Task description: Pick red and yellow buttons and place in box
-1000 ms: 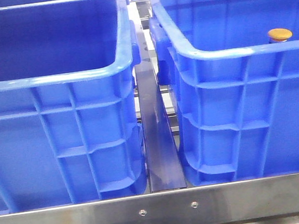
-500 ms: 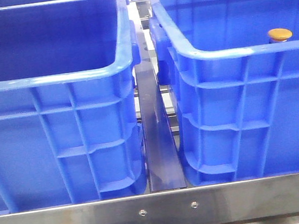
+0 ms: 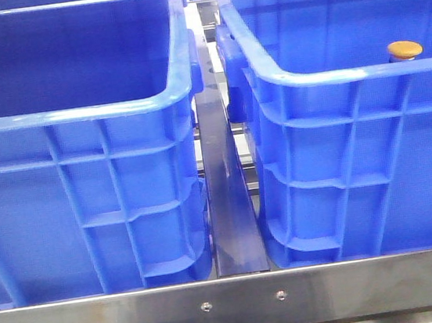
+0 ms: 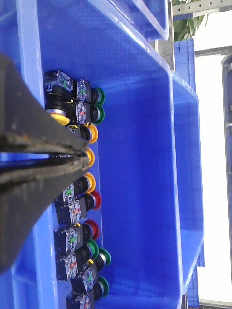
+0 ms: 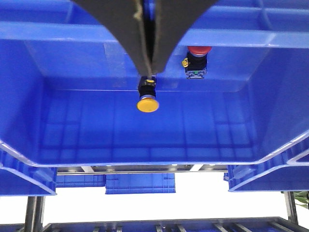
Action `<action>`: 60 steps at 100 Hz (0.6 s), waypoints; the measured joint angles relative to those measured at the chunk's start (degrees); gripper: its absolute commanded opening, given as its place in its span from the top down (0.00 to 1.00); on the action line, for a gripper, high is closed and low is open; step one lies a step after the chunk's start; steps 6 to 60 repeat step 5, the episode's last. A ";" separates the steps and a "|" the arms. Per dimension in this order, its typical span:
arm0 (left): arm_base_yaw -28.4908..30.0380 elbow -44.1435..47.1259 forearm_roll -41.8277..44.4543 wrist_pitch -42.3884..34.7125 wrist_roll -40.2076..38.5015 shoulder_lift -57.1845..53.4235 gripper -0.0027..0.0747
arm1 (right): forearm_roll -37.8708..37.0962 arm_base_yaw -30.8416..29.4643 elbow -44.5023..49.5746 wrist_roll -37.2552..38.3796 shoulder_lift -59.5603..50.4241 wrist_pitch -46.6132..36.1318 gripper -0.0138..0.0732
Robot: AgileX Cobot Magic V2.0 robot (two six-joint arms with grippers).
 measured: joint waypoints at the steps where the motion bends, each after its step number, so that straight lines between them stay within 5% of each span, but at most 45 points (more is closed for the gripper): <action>1: 0.00 0.00 0.00 0.00 0.00 0.00 0.99 | 0.00 0.00 0.00 0.00 0.00 0.00 0.92; 60: 0.00 0.00 0.00 0.00 0.00 0.00 0.99 | 0.00 0.00 0.00 0.00 0.00 0.00 0.92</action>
